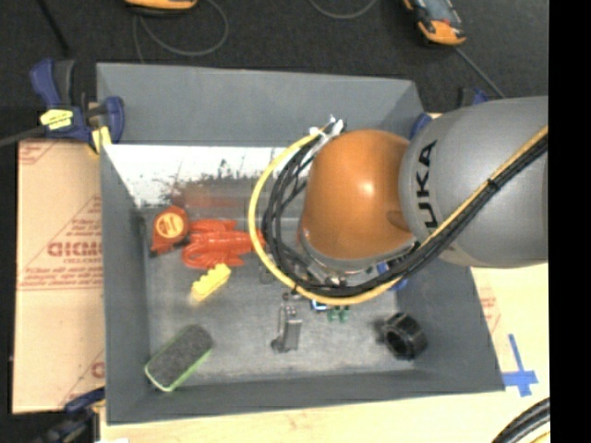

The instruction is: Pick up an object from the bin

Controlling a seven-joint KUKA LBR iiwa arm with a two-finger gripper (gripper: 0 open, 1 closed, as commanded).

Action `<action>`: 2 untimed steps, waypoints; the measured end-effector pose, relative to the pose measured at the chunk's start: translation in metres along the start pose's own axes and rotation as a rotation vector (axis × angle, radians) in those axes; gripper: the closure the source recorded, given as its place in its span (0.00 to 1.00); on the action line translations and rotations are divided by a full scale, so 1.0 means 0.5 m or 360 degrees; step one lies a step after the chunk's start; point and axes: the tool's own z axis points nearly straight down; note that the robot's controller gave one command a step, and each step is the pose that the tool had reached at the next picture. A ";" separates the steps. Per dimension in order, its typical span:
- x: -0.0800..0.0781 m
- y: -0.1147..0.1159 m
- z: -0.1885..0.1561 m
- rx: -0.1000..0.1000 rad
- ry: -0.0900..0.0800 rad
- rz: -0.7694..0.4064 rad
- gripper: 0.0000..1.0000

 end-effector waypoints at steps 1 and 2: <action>-0.003 -0.001 -0.007 -0.0002 -0.0012 0.0005 0.00; -0.022 0.029 0.021 0.0003 -0.0016 -0.0090 0.00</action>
Offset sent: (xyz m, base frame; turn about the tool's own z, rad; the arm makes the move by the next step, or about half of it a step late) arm 0.0230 0.0464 -0.0411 -0.1674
